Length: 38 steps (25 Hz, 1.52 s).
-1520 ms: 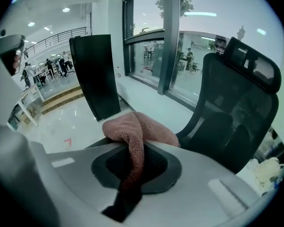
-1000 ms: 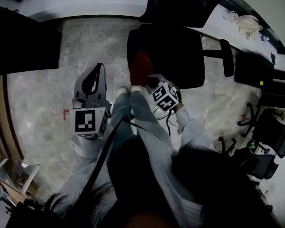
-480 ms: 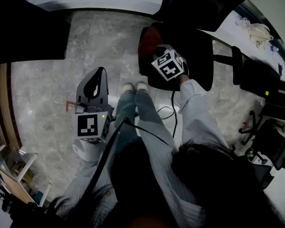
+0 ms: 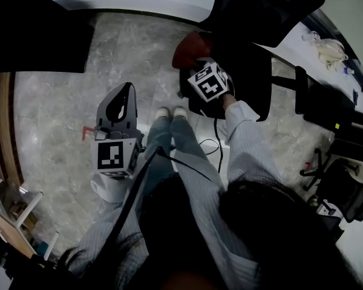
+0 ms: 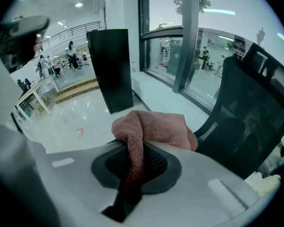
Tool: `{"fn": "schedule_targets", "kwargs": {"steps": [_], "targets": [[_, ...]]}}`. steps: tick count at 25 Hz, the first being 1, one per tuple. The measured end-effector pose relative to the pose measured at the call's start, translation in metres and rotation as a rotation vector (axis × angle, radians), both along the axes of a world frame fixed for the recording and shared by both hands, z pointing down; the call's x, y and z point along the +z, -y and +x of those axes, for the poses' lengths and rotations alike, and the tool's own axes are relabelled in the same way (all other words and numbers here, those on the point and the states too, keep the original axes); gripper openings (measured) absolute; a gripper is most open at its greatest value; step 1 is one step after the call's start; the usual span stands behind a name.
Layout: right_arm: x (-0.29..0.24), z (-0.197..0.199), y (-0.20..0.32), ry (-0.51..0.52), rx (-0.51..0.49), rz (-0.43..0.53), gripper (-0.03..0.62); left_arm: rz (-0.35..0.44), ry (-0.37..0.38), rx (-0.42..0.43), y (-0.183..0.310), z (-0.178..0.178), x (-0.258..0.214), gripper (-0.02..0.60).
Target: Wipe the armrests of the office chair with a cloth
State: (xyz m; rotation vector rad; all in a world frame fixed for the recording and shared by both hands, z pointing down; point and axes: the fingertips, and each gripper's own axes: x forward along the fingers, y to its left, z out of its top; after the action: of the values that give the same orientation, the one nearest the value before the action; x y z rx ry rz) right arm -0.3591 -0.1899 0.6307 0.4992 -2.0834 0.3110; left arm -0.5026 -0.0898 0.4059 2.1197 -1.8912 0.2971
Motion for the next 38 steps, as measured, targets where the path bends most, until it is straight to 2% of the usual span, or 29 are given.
{"fn": "schedule_targets", "kwargs": {"steps": [5, 8, 12, 15, 19, 23, 26, 29, 31, 38], "targets": [[-0.021, 0.013, -0.098, 0.095, -0.057, -0.051, 0.028, 0.047, -0.004, 0.076, 0.023, 0.023, -0.027, 0.003], [-0.022, 0.026, -0.135, 0.088, -0.055, -0.085, 0.028, 0.077, 0.006, 0.110, 0.029, 0.037, -0.035, 0.003], [-0.016, 0.035, -0.143, 0.099, -0.043, -0.067, 0.028, 0.073, 0.009, 0.147, 0.030, 0.060, -0.037, 0.003], [-0.040, 0.035, -0.124, 0.194, 0.027, -0.034, 0.028, 0.085, 0.010, 0.160, 0.031, 0.071, -0.046, 0.003], [-0.142, 0.041, -0.083, 0.435, 0.180, 0.076, 0.028, 0.171, 0.028, 0.174, 0.031, 0.083, -0.085, 0.003], [-0.273, 0.050, -0.057, 0.649, 0.249, 0.280, 0.028, 0.279, 0.052, 0.193, 0.035, 0.097, -0.141, 0.003], [-0.356, 0.062, -0.054, 0.750, 0.275, 0.447, 0.028, 0.344, 0.059, 0.195, 0.037, 0.107, -0.180, 0.003], [-0.408, 0.074, -0.056, 0.783, 0.305, 0.579, 0.028, 0.381, 0.063, 0.200, 0.039, 0.113, -0.207, 0.003], [-0.424, 0.080, -0.057, 0.792, 0.335, 0.619, 0.028, 0.390, 0.068, 0.208, 0.039, 0.116, -0.216, 0.003], [-0.432, 0.085, -0.060, 0.809, 0.330, 0.615, 0.026, 0.393, 0.073, 0.223, 0.039, 0.122, -0.221, 0.003]]}}
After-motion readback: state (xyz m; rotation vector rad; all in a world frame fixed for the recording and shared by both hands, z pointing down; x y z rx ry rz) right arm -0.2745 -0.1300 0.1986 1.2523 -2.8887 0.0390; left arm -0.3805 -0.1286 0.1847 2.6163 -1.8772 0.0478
